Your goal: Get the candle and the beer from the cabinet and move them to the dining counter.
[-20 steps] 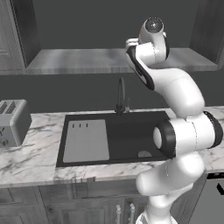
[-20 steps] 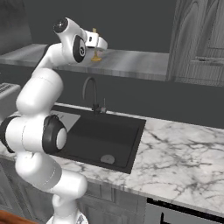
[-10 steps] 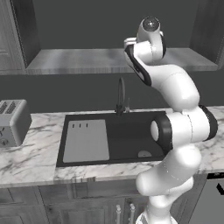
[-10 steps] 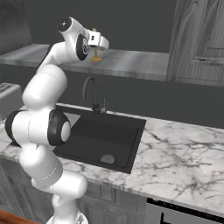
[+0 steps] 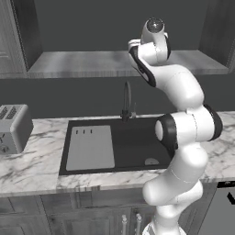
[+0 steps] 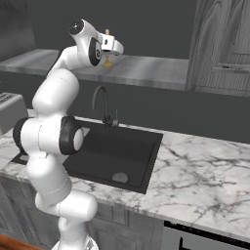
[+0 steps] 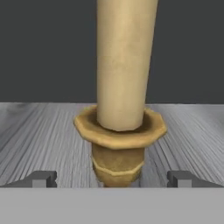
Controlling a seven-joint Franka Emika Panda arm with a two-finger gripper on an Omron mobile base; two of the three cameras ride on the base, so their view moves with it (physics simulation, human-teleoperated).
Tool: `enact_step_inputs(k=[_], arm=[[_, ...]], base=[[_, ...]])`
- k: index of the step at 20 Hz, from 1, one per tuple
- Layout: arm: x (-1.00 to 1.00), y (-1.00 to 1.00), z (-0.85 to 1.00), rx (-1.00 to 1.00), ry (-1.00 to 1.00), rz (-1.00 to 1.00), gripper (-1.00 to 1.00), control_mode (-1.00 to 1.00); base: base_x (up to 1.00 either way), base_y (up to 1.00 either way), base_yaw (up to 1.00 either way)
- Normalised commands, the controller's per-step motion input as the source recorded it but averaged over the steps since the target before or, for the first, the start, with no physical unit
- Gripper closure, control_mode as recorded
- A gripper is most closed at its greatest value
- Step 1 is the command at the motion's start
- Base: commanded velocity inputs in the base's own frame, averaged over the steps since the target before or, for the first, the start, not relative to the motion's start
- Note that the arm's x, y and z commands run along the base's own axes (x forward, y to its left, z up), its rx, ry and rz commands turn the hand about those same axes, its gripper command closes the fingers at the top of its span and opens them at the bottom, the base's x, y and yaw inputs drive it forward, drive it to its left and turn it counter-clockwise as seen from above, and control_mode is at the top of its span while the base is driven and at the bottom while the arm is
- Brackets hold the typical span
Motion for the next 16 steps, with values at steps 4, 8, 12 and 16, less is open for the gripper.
enact_step_inputs(k=[4, 8, 12, 16], arm=[[0.21, 0.00, -0.03, 0.00, 0.00, 0.00, -1.00, -1.00], [0.04, 0.00, -0.02, 0.00, 0.00, 0.00, 1.00, -1.00], [0.00, 0.02, -0.01, 0.04, 0.00, 0.00, 1.00, -1.00], [0.01, 0.00, -0.04, 0.04, 0.00, 0.00, 1.00, -1.00]], base=[[0.00, 0.00, 0.00], [0.00, 0.00, 0.00], [0.00, 0.00, 0.00], [0.00, 0.00, 0.00]])
